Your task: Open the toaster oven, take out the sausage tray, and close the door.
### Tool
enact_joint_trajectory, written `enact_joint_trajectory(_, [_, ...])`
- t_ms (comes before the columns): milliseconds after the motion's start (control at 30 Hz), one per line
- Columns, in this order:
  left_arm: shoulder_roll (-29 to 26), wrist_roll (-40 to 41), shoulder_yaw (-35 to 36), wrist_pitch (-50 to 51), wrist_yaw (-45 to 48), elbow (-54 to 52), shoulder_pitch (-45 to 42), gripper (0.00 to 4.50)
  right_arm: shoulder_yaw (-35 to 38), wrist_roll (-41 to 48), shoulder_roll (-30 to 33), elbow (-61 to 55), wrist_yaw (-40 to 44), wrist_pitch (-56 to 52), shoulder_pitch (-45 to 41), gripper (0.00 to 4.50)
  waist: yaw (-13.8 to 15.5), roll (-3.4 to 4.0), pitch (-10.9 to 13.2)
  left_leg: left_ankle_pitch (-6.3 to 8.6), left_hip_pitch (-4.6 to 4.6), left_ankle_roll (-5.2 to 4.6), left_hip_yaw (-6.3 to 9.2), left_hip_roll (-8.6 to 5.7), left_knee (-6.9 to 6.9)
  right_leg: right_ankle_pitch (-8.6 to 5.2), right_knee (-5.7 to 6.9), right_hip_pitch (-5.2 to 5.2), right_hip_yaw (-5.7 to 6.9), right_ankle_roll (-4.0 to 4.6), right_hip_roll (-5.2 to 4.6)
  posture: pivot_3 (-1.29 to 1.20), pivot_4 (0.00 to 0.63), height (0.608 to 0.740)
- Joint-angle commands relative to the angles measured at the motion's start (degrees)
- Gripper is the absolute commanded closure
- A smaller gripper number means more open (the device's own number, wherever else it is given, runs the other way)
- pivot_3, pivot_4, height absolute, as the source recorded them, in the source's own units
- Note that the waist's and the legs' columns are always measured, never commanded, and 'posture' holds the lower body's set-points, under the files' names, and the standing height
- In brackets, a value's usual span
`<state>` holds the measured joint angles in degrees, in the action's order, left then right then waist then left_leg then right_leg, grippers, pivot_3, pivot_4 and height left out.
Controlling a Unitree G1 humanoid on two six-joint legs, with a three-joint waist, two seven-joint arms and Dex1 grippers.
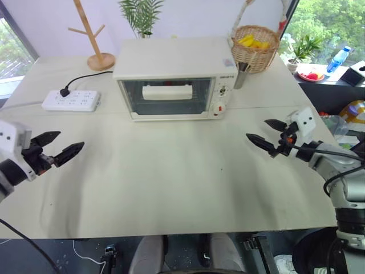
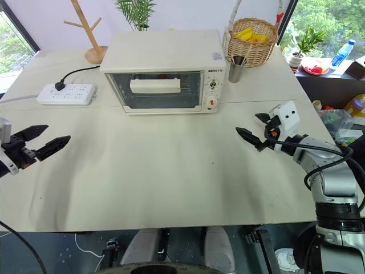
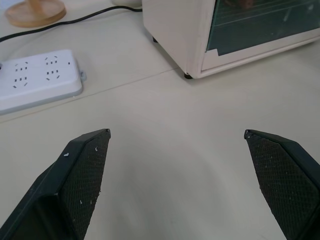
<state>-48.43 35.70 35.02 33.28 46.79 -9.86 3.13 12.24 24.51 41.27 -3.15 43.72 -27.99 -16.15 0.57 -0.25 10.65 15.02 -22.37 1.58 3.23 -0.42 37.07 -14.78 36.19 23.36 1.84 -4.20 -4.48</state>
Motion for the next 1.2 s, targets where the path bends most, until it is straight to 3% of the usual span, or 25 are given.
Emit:
enact_joint_trajectory(33, [-0.8,-0.3,1.5,-1.2,0.0,-1.5,-0.1,0.0,1.6,0.9,0.2,-2.3,-0.2,0.2,-0.6,0.05,0.0,0.0,0.0,0.0,0.0,0.0,0.0,0.0,0.0,0.0,0.0,0.0,0.0,0.0,0.0,0.0,0.15,0.74])
enact_joint_trajectory(833, [-2.1,3.1,2.7,1.6,0.9,-2.1,-1.7,0.0,1.1,2.8,0.7,-5.6,0.6,-3.2,-0.8,0.05,0.0,0.0,0.0,0.0,0.0,0.0,-0.01,0.0,0.02,0.01,0.01,0.0,0.0,-0.01,0.0,0.0,0.15,0.74])
enact_joint_trajectory(1200, [-9.8,12.8,-3.3,8.5,9.7,-7.2,-12.8,0.0,-5.8,8.7,-1.1,-14.0,2.5,-13.3,-9.5,0.05,-0.1,0.0,0.0,0.0,0.0,0.0,0.01,0.01,0.03,0.04,0.02,0.01,0.0,0.0,0.05,0.0,0.15,0.74])
